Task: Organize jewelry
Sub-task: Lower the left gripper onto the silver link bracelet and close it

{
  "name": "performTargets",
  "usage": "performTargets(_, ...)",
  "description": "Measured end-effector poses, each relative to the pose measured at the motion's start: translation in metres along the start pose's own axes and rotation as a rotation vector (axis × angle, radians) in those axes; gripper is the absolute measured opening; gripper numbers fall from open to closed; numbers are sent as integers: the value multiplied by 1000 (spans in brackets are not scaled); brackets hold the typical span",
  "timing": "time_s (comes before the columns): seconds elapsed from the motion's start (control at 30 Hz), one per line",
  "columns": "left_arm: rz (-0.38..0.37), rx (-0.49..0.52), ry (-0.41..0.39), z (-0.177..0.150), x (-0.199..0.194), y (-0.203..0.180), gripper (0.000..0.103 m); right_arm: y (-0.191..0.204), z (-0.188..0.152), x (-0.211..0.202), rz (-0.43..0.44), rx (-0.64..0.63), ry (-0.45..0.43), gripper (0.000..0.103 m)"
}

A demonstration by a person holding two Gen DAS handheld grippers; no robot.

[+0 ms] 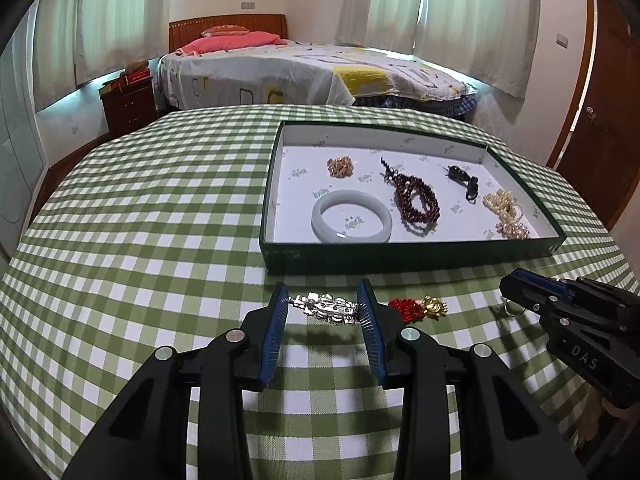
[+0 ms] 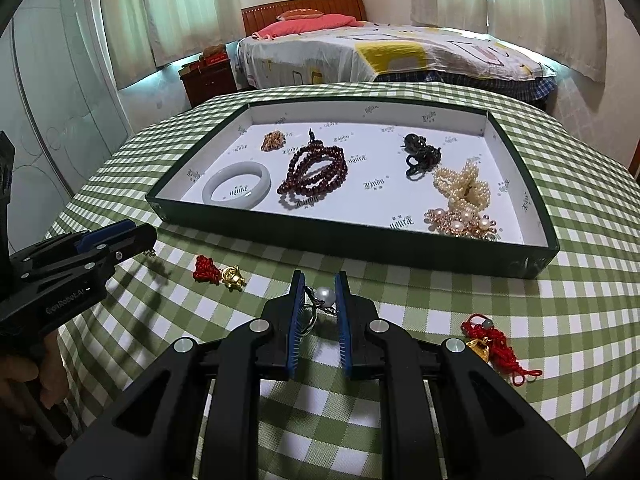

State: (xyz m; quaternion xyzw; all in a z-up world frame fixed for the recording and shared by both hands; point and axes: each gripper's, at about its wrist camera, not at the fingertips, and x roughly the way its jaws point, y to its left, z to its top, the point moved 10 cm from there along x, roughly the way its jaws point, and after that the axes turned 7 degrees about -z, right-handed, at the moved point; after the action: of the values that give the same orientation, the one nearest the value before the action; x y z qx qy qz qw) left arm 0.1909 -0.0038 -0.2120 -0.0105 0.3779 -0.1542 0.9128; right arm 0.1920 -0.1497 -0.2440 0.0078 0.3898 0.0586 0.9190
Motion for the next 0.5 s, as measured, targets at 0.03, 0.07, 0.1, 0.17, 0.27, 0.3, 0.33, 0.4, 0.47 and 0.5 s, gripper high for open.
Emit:
performTargets(0.03,-1,1,-4,2,-1,-1,36,0,2,-2,1,1,-6,16)
performTargets(0.07,-1,2,-9,4,-3,-1,36,0,4,-4,2,1,-10,16)
performTargets(0.1,-2,3,-15,6,-5,-2,36,0,5,-6,2,1,-15,16)
performTargets(0.17,-2,5,-23,10,-7,-3,36,-1,9,-9,3,2,-24,16)
performTargets(0.27,-7,8,-36,17,-10,-6,36,-2,15,-15,6,6,-41,16)
performTargets(0.3,-8,10,-39,18,-11,-7,36,-2,16,-16,6,6,-45,16)
performTargets(0.33,-11,12,-44,21,-12,-9,36,-3,19,-18,6,7,-53,16)
performTargets(0.4,-14,18,-57,28,-14,-12,36,-4,25,-22,5,10,-69,16)
performTargets(0.47,-18,25,-68,35,-15,-14,36,-5,30,-26,5,13,-82,16)
performTargets(0.5,-19,30,-77,39,-16,-16,36,-7,34,-28,3,13,-91,16)
